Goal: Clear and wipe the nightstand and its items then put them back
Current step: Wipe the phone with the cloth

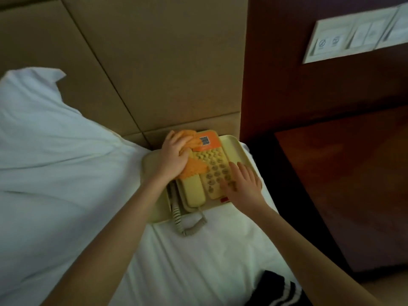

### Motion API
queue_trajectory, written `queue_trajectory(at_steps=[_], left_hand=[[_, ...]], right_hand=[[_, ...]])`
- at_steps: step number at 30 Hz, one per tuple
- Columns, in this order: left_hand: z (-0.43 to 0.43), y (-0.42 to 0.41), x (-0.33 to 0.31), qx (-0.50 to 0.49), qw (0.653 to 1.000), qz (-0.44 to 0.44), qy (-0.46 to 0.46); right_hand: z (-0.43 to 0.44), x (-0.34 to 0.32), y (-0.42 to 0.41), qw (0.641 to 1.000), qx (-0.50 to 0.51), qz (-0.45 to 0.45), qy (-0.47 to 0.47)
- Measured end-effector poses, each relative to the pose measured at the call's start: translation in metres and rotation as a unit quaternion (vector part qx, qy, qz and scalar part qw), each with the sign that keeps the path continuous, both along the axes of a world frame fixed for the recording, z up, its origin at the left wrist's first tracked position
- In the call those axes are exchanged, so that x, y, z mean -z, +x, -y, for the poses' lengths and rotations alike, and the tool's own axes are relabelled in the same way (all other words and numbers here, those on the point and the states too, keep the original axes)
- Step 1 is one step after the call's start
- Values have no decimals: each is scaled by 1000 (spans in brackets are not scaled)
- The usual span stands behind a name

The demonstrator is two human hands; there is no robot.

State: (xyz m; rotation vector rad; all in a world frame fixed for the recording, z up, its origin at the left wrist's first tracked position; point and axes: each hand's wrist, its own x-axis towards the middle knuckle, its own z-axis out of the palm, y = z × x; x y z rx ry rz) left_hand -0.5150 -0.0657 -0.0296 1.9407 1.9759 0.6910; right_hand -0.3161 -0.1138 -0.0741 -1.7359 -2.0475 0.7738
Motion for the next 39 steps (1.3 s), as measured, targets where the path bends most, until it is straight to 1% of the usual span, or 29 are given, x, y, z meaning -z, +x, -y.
queue_trajectory(at_steps=[1, 3, 5, 6, 7, 8, 9, 10, 12, 13, 14, 15, 17, 18, 19, 20, 21, 22, 23, 25, 27, 29, 31, 34, 35, 36, 37, 38, 39], left_hand=[[11, 3, 4, 22, 999, -20, 22], [45, 10, 14, 113, 987, -93, 58], [81, 21, 23, 232, 956, -162, 74], [93, 23, 26, 274, 939, -189, 82], [96, 21, 26, 295, 928, -208, 90], [89, 16, 23, 295, 924, -224, 97], [77, 12, 20, 272, 929, -230, 101], [60, 7, 16, 225, 946, -217, 91], [18, -3, 5, 88, 988, -123, 35], [-1, -7, 2, 34, 997, -64, 4], [-16, -8, -1, -4, 1000, -17, -15], [-25, -7, -3, -23, 1000, 4, -19], [-26, -3, -3, -26, 1000, 14, -6], [-20, -1, -2, -19, 1000, 13, 10], [-12, -1, 0, -9, 999, 7, 31], [-4, -1, 2, 5, 999, -2, 48], [2, -1, 4, 17, 998, -14, 56], [5, 0, 5, 24, 998, -25, 57], [7, 1, 6, 27, 998, -34, 56], [10, 6, 5, 30, 997, -44, 60], [15, 10, 3, 35, 996, -46, 71], [29, 15, 2, 37, 995, -47, 81], [55, 27, 5, 41, 994, -46, 95], [95, 46, 6, 73, 989, -59, 110], [101, 51, 1, 78, 989, -34, 118], [102, 56, -7, 66, 990, 20, 122], [98, 61, -16, 39, 988, 76, 127], [90, 67, -27, 3, 984, 113, 136], [79, 73, -38, -31, 980, 127, 151]], right_hand=[[1, 6, -1, 1000, -8, 9, -16], [5, 17, -1, 999, -17, 2, -32], [10, 25, 1, 1000, -6, -18, -15], [12, 28, 2, 1000, -5, -20, -3], [14, 30, 4, 1000, -6, -19, 3], [15, 30, 4, 1000, -5, -18, 3], [14, 30, 5, 1000, -6, -18, -2], [13, 31, 6, 1000, -8, -17, -8], [11, 31, 5, 1000, -14, -15, -19], [12, 31, 5, 999, -16, -13, -25], [12, 31, 6, 999, -21, -13, -35], [11, 31, 7, 998, -25, -19, -46], [8, 28, 10, 997, -17, -53, -55], [5, 26, 13, 996, 17, -78, -49], [1, 24, 17, 992, 74, -97, -32], [-4, 21, 21, 986, 139, -93, -12], [-8, 19, 25, 981, 183, -65, 0], [-12, 17, 26, 980, 195, -32, -3], [-14, 16, 26, 983, 181, -12, -17], [-18, 13, 25, 985, 148, -46, -69], [-21, 13, 26, 984, 133, -69, -97], [-21, 13, 33, 986, 118, -66, -98], [-10, 14, 41, 984, 106, -105, -101], [26, 24, 52, 980, 109, -152, -61], [40, 27, 54, 977, 118, -170, -53], [51, 30, 57, 974, 123, -186, -50], [60, 33, 59, 971, 127, -197, -48], [66, 34, 61, 969, 129, -204, -50], [70, 35, 64, 968, 129, -209, -56]])
